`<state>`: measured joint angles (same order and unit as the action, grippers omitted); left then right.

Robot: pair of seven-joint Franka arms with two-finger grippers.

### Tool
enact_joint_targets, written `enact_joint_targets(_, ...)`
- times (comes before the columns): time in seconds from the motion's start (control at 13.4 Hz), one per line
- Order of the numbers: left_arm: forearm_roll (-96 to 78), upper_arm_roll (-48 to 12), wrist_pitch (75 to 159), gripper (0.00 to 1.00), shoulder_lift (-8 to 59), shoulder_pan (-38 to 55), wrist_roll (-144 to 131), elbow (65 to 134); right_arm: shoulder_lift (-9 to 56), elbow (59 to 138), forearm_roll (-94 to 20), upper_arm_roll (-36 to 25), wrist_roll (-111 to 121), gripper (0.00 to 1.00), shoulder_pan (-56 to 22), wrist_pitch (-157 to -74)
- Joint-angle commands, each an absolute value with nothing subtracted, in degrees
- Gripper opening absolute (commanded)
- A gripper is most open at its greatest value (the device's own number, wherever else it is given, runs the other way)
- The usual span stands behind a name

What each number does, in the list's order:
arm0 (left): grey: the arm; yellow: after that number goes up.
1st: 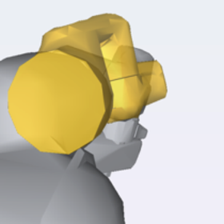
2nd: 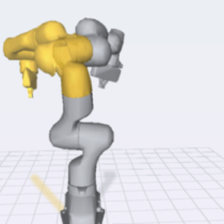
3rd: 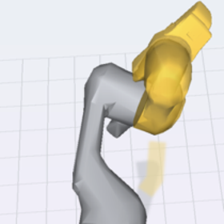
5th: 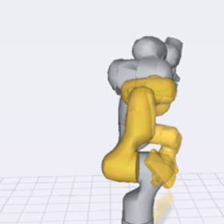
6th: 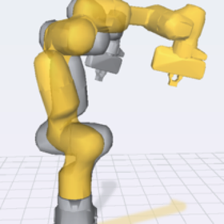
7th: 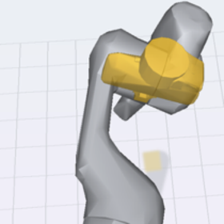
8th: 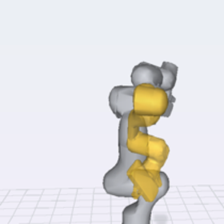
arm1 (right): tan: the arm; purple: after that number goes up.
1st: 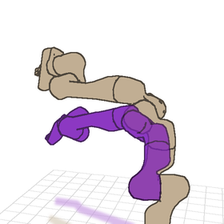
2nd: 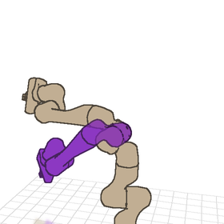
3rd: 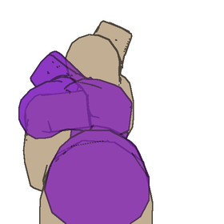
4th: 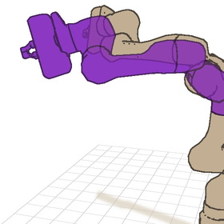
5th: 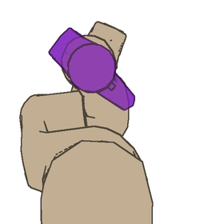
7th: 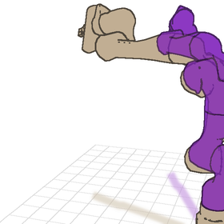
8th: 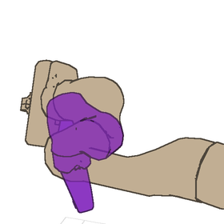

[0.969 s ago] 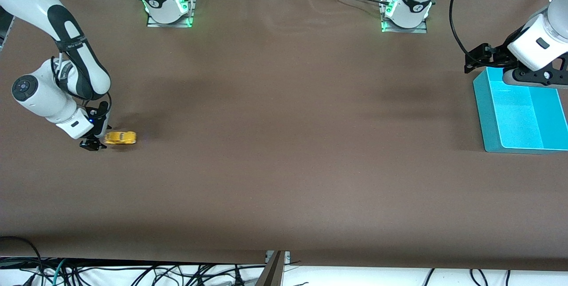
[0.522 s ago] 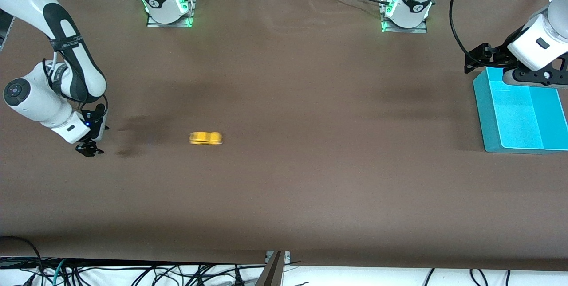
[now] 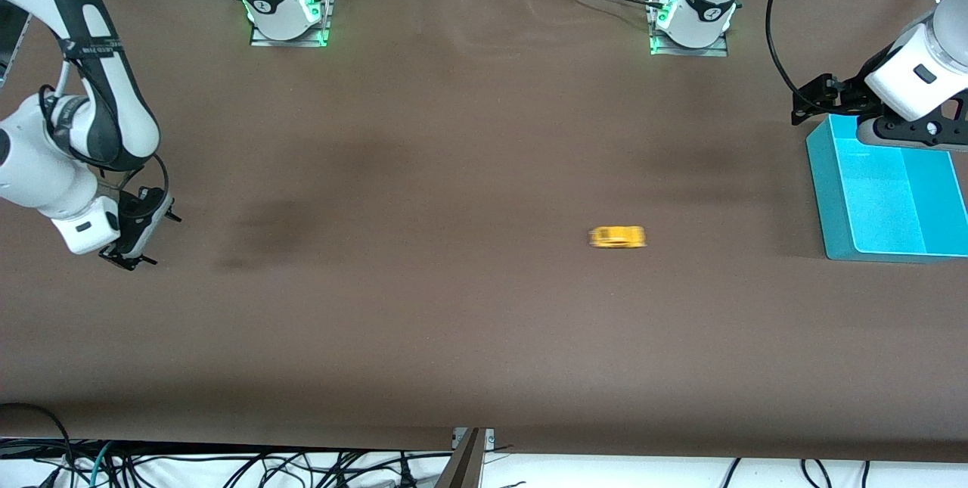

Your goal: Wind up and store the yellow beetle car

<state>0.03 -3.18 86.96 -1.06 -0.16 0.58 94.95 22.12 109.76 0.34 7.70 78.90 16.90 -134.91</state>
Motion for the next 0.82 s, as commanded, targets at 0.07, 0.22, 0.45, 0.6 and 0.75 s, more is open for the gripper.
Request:
enact_joint_targets(0.07, -0.7, -3.4, 85.6, 1.0, -0.3, -0.6, 0.4, 93.1, 21.8, 102.0, 0.9, 8.0, 62.9, 1.0, 14.6, -123.2)
enact_joint_targets(0.22, -0.7, -3.4, 85.6, 1.0, -0.3, -0.5, 0.4, 93.1, 21.8, 98.7, 1.1, 8.0, 53.5, 1.0, 13.7, -117.8)
enact_joint_targets(0.45, -0.7, -3.4, 85.6, 1.0, -0.3, -0.6, 0.4, 93.1, 21.8, 94.3, 1.5, 8.1, 43.0, 1.0, 12.9, -111.4)
enact_joint_targets(0.6, -0.7, -3.4, 85.6, 1.0, -0.3, -0.5, 0.3, 93.1, 21.8, 91.2, 1.4, 8.1, 36.0, 1.0, 11.6, -105.5)
enact_joint_targets(0.75, -0.7, -3.4, 85.2, 1.0, -0.2, -0.6, 0.8, 93.3, 21.8, 87.5, 1.4, 8.1, 26.5, 1.0, 10.0, -99.8)
